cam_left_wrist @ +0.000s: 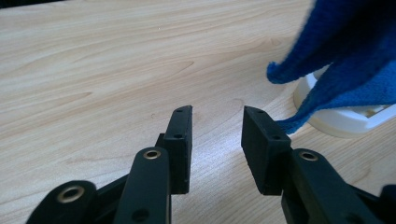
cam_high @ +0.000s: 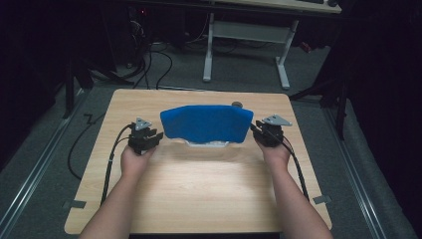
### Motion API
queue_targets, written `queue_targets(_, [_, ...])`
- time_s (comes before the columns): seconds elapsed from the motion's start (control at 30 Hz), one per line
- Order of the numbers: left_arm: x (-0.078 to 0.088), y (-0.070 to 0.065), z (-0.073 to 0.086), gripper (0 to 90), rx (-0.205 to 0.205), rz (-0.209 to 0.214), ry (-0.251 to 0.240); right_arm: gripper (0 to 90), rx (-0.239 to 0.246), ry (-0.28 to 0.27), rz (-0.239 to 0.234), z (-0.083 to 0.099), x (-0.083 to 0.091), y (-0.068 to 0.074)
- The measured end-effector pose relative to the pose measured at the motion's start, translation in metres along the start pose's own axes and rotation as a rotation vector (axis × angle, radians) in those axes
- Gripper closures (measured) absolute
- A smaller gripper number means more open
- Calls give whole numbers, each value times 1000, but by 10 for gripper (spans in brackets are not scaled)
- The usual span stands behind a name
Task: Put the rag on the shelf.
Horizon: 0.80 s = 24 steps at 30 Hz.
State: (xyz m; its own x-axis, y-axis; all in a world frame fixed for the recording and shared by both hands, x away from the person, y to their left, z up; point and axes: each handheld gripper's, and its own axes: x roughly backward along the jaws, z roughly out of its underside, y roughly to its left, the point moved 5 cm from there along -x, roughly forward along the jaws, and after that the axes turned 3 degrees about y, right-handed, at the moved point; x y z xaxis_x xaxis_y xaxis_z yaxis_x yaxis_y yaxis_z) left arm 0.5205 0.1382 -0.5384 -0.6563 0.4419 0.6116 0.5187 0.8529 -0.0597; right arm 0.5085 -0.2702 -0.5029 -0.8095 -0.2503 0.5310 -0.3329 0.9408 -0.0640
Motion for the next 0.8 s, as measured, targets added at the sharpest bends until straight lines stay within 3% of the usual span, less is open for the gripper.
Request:
queue_targets(0.23, [9,0,2,609,-8,-16,-33,666,-3,19,1,9,6,-6])
queue_targets(0.33, [15,1,4,605,5,-30,-35,650,-4,-12,9,10,12,-7])
queue_targets(0.47, [20,0,7,515,14,-37,-30,614,18,12,17,14,16,-8])
queue_targets(0.57, [30,-3,13,479,-21,-81,-31,567,16,13,9,18,25,-8])
queue_targets(0.63, [35,-3,19,458,-13,-75,-18,544,12,-5,5,20,32,-7])
queue_targets(0.73, [44,-5,28,438,10,-53,-24,503,12,22,-23,26,38,-5])
queue_targets(0.8, [47,-6,33,432,10,-49,-15,498,26,9,-24,28,43,-3])
